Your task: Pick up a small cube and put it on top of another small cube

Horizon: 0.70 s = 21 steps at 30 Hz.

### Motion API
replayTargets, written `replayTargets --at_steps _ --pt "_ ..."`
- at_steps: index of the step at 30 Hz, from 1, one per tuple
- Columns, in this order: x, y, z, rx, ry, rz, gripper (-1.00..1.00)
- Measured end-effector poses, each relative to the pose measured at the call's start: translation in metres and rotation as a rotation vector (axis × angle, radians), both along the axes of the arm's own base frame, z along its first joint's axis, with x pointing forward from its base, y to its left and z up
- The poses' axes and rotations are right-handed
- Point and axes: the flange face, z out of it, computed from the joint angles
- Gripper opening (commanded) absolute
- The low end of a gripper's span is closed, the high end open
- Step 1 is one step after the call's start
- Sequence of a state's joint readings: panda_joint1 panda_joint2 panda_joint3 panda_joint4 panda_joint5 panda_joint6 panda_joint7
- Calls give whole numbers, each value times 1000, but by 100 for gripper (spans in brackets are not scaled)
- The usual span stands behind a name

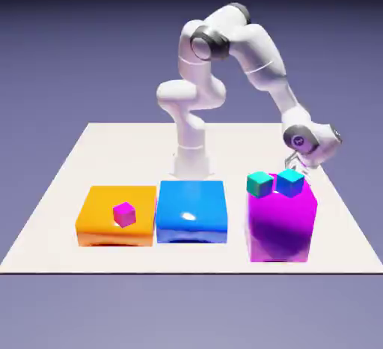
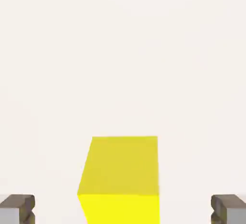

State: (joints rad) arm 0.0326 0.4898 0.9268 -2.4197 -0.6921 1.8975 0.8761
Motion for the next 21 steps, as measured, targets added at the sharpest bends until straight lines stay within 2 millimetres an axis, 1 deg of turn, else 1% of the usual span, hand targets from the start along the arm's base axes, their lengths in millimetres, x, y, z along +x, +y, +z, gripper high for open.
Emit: replayTargets --at_steps 2,3,6,7,9,12,13,14,18,21 --pt "-16 11 0 -27 7 77 0" --pt "-16 11 0 -27 7 77 0" --pt "-16 -15 -46 -27 5 76 0" --pt "-18 -22 -57 -27 7 77 -100" --pt "-18 -22 -57 -27 8 76 -100" --pt "-15 4 -12 -27 8 74 -100" --pt "-10 8 0 -31 8 58 -100" --pt "11 2 0 -40 11 29 -100" --pt "22 42 6 -40 99 54 -100" --pt "26 72 11 -36 172 62 -100"
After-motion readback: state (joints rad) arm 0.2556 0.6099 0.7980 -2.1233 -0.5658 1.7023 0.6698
